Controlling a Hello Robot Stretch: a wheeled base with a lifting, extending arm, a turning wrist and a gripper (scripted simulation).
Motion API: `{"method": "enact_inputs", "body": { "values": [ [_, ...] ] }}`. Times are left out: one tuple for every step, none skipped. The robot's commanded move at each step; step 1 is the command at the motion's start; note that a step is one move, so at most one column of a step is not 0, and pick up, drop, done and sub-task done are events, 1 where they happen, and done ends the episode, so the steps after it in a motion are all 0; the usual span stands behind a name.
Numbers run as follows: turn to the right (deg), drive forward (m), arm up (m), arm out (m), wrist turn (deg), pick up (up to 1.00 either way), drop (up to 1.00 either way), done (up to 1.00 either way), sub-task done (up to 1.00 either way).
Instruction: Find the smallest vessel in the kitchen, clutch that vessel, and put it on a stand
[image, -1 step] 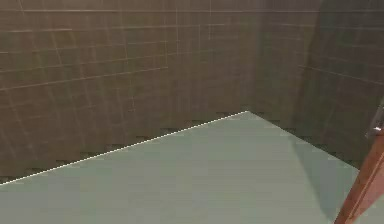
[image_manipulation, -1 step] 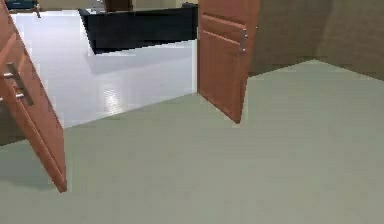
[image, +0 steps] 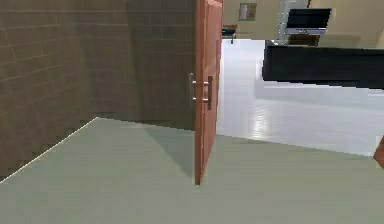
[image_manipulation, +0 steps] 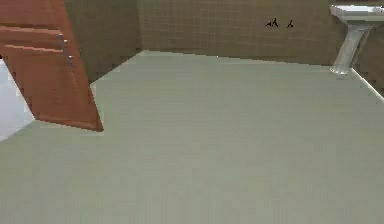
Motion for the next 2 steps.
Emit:
{"method": "enact_inputs", "body": {
  "values": [
    [36.0, 0.00, 0.00, 0.00, 0.0, 0.00, 0.00, 0.00, 0.00],
    [3.0, 0.00, 0.00, 0.00, 0.0, 0.00, 0.00, 0.00, 0.00]
  ]
}}
